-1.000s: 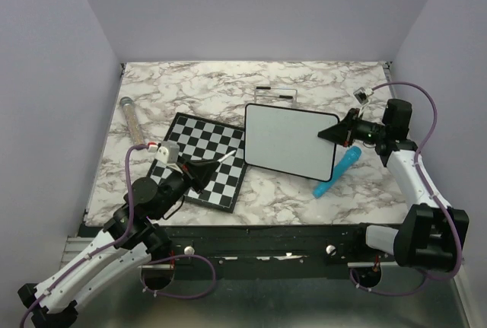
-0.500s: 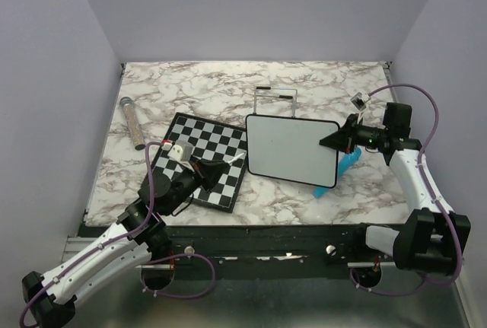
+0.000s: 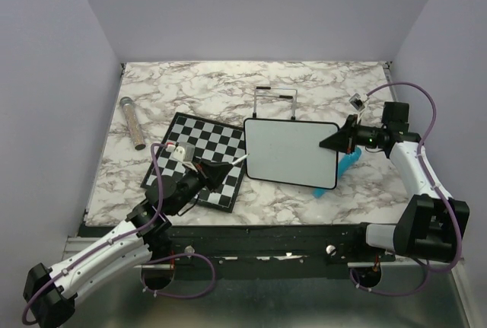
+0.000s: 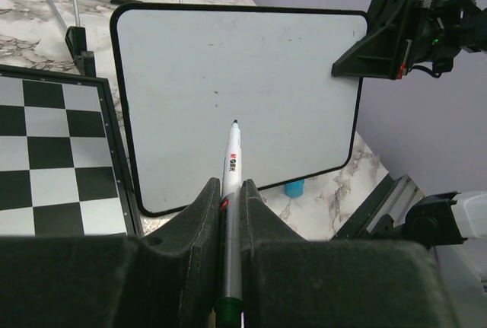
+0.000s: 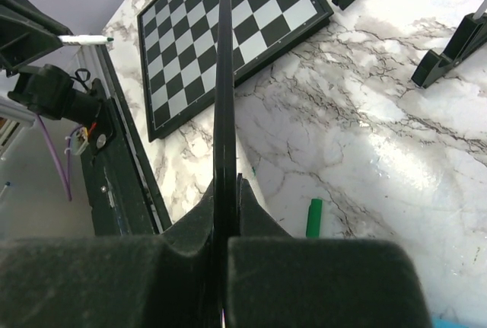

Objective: Write a sentence on the whiteboard
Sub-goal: Put down the whiteboard at the center of the board, then write a sentence on the whiteboard.

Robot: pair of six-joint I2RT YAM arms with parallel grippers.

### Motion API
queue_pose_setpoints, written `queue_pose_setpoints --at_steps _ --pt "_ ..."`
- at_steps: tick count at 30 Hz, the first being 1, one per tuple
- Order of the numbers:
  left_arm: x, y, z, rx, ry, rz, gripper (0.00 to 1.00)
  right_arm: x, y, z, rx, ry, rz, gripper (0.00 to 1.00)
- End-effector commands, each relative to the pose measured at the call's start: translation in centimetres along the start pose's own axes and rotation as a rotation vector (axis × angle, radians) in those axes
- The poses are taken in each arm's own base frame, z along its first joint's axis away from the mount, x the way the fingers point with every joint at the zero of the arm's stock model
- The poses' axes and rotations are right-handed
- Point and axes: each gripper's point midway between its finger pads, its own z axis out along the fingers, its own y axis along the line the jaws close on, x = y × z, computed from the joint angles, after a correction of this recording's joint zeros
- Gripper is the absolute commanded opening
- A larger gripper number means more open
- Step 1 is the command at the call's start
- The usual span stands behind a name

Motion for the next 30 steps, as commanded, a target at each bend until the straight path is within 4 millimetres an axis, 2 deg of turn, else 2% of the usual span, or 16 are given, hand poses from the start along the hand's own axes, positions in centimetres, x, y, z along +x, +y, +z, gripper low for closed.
queue_pose_setpoints --at_steps 1,15,30 --pt "-1.0 0.0 0.4 0.003 -0.071 -0.064 0.0 0.1 -0.9 -0.4 0.043 0.019 -0.047 0.0" --pt "0.0 1.0 0.5 -0.025 -0.071 -0.076 0.0 0.2 -1.3 -0.8 0.056 0.007 -0.059 0.01" --pt "0.1 1.1 0.5 -0.024 -0.076 -0.087 0.0 0.4 -1.6 -0.7 0.066 0.007 -0.057 0.01"
